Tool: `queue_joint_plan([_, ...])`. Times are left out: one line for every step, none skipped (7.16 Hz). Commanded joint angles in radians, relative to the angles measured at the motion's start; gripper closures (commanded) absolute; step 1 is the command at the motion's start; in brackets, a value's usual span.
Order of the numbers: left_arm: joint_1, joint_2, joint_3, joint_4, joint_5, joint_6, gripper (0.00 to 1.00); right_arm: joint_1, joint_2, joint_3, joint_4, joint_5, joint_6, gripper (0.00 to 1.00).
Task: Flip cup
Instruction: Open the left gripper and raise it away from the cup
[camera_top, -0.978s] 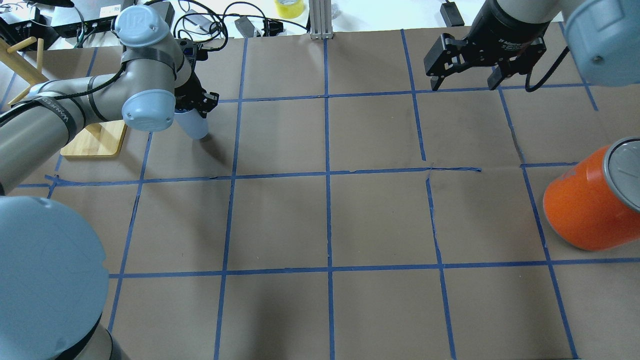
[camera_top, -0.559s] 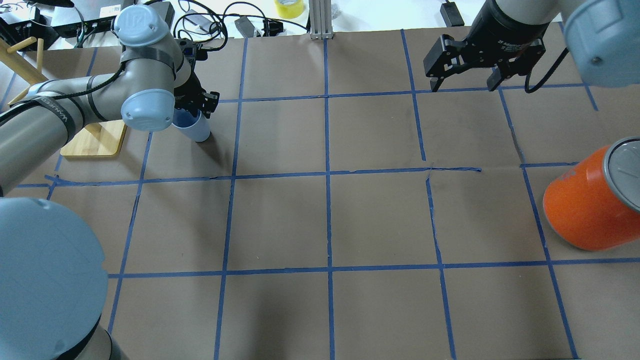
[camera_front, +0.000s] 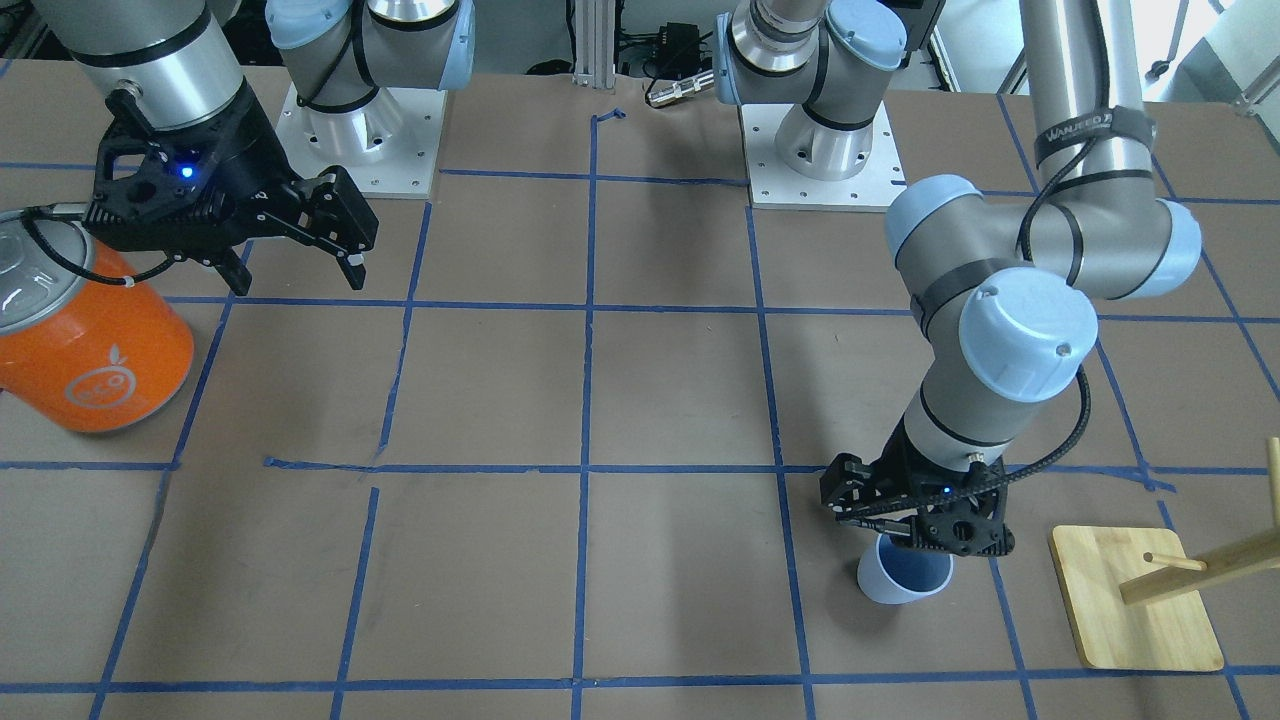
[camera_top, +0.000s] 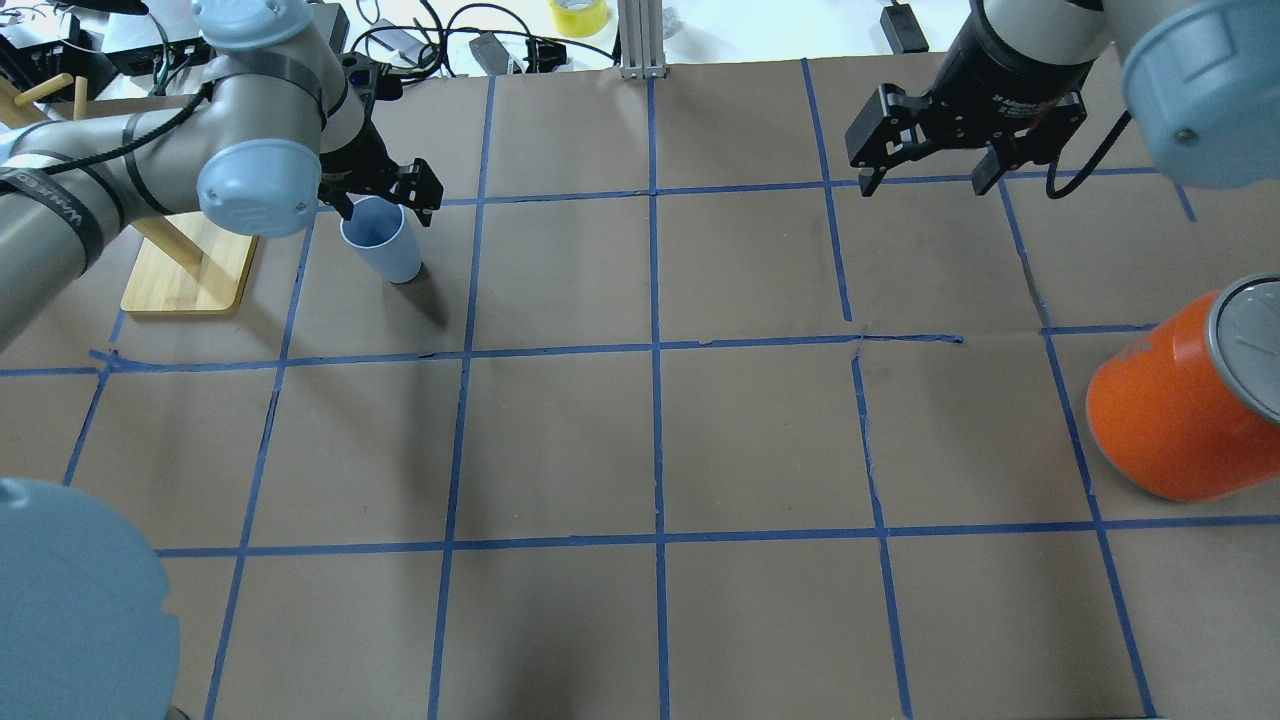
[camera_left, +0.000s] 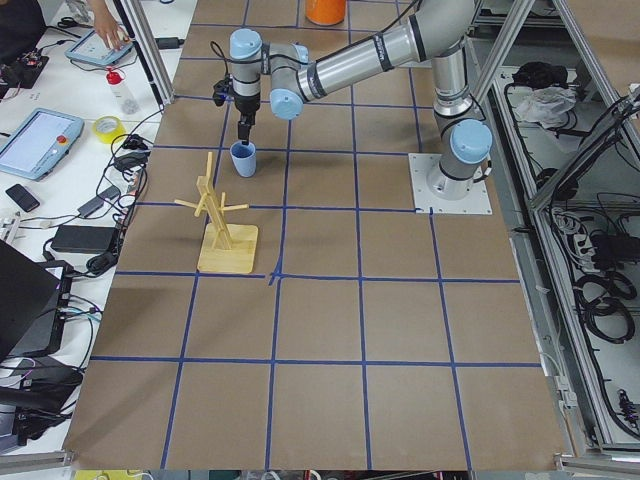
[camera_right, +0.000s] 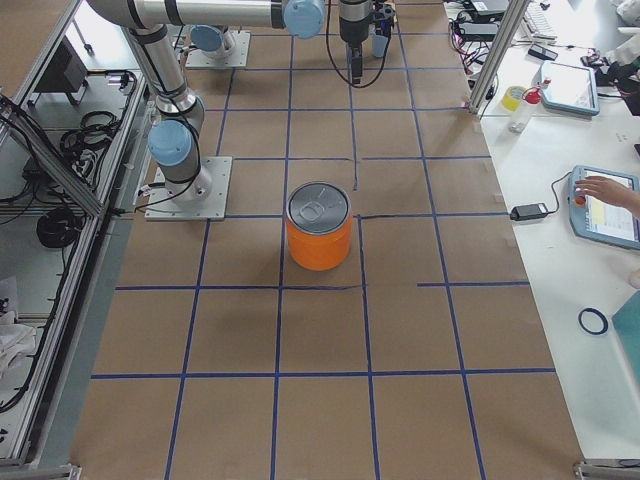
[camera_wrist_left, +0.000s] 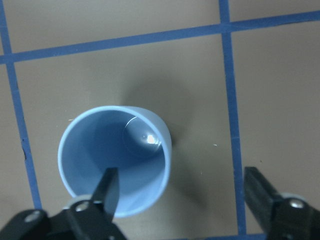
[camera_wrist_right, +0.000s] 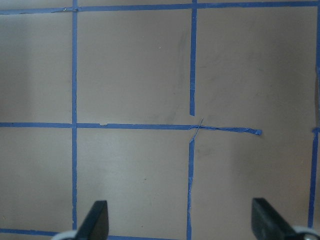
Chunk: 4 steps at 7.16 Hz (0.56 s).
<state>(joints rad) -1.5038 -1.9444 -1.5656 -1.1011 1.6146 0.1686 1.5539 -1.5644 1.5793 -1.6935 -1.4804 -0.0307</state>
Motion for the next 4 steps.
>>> queue_joint_plan([0.000, 0.132, 0.129, -0.289, 0.027, -0.038, 0.00, 0.000, -0.002, 0.001, 0.000, 0.000, 0.000, 0.00])
queue_joint_plan([-0.001, 0.190, 0.180, -0.409, 0.046, -0.058, 0.00, 0.000, 0.000, 0.001, 0.000, 0.000, 0.000, 0.00])
queue_joint_plan([-0.003, 0.244, 0.182, -0.471, 0.041, -0.127, 0.00, 0.000, 0.000, 0.001, 0.000, 0.000, 0.000, 0.00])
queue_joint_plan([0.002, 0.268, 0.173, -0.503, 0.031, -0.141, 0.00, 0.000, 0.000, 0.001, 0.000, 0.000, 0.000, 0.00])
